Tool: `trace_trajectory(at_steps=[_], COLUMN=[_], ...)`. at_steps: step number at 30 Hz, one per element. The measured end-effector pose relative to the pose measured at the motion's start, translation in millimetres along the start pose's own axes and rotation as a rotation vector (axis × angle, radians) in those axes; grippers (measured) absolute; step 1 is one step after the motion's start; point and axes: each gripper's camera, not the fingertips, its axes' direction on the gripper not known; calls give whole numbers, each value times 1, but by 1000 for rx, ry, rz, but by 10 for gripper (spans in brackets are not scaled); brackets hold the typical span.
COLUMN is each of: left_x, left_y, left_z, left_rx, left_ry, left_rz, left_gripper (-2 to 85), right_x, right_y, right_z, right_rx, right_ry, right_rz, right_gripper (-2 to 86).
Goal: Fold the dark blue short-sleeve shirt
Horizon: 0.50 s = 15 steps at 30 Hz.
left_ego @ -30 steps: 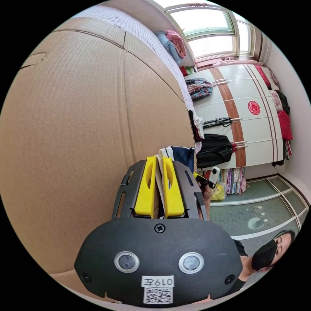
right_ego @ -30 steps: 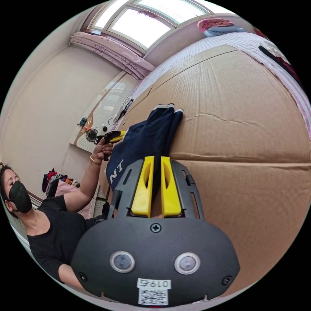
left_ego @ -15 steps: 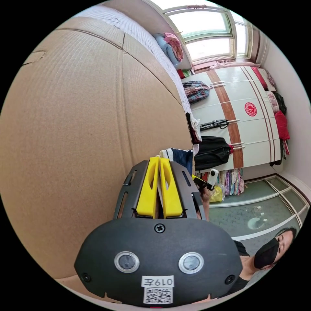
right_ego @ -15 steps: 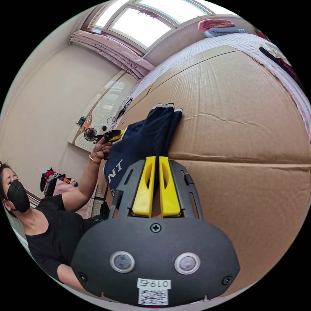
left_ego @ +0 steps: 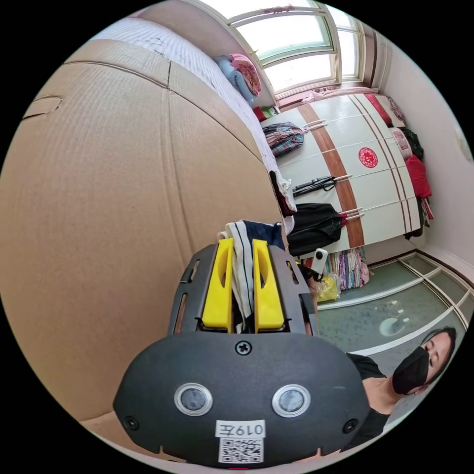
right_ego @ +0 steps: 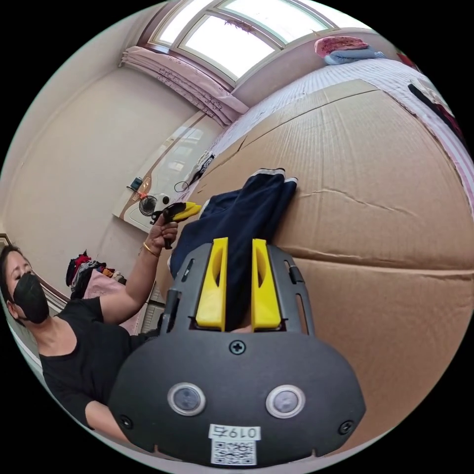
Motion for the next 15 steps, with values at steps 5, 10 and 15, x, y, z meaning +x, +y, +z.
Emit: trace_trajectory(at_steps=[5, 10, 15], left_x=[27, 44, 42], left_y=[38, 62, 76], left_z=[-3, 18, 22], left_rx=[-6, -113, -90], left_ry=[0, -131, -157], left_rz=[85, 144, 145], left_gripper=[83, 100, 51], right_x=[-4, -5, -7], right_y=[7, 35, 81], right_z=[-16, -39, -47], right_rx=[36, 68, 41], right_ry=[11, -12, -43], right_rz=[-2, 36, 79], right_gripper=[71, 86, 100])
